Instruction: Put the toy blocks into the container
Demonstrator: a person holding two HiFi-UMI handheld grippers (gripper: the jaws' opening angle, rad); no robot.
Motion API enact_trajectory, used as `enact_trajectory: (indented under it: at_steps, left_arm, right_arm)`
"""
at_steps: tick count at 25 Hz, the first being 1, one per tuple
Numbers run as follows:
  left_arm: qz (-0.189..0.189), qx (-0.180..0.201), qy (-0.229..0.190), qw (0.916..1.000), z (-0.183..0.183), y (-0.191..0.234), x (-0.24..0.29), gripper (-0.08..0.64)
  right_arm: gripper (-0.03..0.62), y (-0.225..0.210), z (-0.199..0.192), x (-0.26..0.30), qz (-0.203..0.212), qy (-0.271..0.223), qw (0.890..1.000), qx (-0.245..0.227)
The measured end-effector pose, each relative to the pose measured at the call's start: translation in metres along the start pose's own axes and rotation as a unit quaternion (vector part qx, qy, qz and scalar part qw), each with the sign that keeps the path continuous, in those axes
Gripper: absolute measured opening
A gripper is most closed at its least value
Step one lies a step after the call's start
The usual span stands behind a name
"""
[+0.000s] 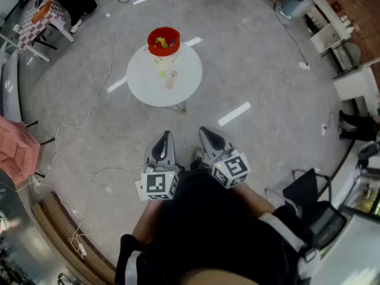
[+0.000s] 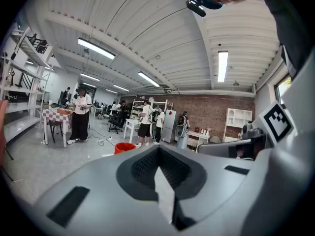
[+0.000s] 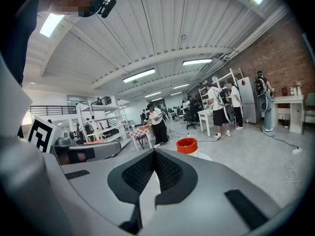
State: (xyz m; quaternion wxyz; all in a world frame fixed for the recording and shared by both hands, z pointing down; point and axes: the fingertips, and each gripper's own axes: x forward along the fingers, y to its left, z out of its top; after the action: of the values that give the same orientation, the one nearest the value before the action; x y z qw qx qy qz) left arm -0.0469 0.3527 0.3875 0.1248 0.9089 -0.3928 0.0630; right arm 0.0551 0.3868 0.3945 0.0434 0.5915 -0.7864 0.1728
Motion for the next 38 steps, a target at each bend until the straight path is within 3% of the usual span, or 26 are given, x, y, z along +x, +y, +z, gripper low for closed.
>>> enact_trajectory:
  at_steps: [17, 28, 38]
  left_arm:
    - [-0.011, -0.001, 0.002, 0.9999, -0.006, 0.012, -0.005, -0.008]
    - [-0.021, -0.032, -0.008, 0.9992, 0.006, 0.041, -0.020, -0.008]
    - [-0.019, -0.036, -0.010, 0.9991, 0.002, 0.073, -0.030, -0.008]
  right_arm:
    - [-0.003, 0.009, 0.001, 0.008, -0.009, -0.014, 1.000, 0.005]
    - [-0.003, 0.041, -0.007, 0.024, -0.027, -0.010, 1.000, 0.008]
    - [-0.003, 0.064, -0.014, 0.046, -0.029, 0.001, 1.000, 0.000]
